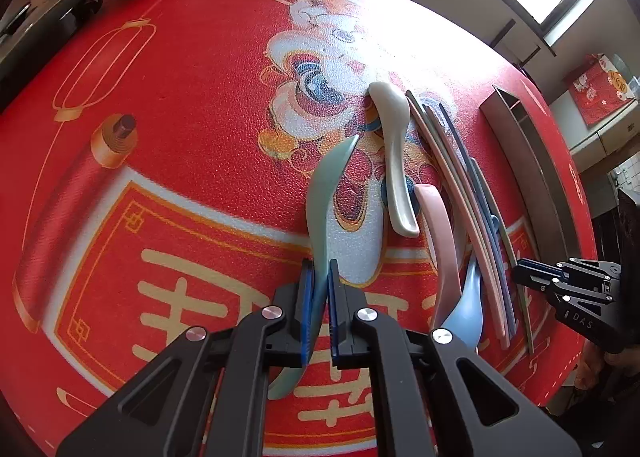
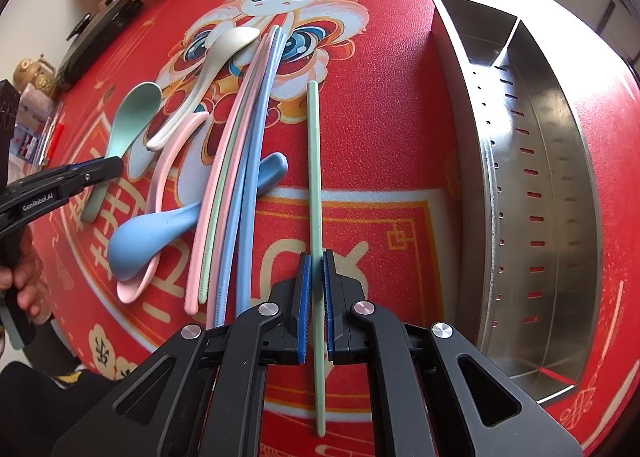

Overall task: Organize utensils
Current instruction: 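Grasp the mint green spoon with the left tool while the right tool holds the chopstick, then carry the green chopstick into the steel holder and open the right tool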

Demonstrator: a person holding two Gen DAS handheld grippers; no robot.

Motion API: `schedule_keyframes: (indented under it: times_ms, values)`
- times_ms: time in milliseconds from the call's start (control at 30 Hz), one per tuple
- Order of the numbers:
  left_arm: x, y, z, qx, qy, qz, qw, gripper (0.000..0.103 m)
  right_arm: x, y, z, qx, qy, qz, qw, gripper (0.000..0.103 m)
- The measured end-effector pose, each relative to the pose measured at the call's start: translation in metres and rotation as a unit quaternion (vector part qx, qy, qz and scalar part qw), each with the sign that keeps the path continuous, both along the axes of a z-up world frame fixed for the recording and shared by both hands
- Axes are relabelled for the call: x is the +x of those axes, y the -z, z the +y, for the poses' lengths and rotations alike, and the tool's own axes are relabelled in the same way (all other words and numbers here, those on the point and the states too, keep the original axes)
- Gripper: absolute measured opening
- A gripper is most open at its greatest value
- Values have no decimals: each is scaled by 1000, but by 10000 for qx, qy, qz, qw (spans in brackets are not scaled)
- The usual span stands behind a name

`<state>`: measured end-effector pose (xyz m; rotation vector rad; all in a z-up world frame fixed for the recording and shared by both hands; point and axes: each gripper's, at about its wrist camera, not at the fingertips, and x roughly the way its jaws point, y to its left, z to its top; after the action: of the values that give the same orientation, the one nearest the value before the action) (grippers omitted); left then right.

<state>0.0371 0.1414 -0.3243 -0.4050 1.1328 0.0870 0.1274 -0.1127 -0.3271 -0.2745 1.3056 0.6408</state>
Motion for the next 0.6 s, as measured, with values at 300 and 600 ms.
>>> schedule_keyframes:
  times_ms: [300,600]
  values:
    - [-13,-2,9,-34,-144,-73,9999,8,12,-36,-10,748,178,-245,9967,6]
    - [-13,-2,8,-8,-198,-76,9998,8,18,-45,-21,911,221,-238,9953,6]
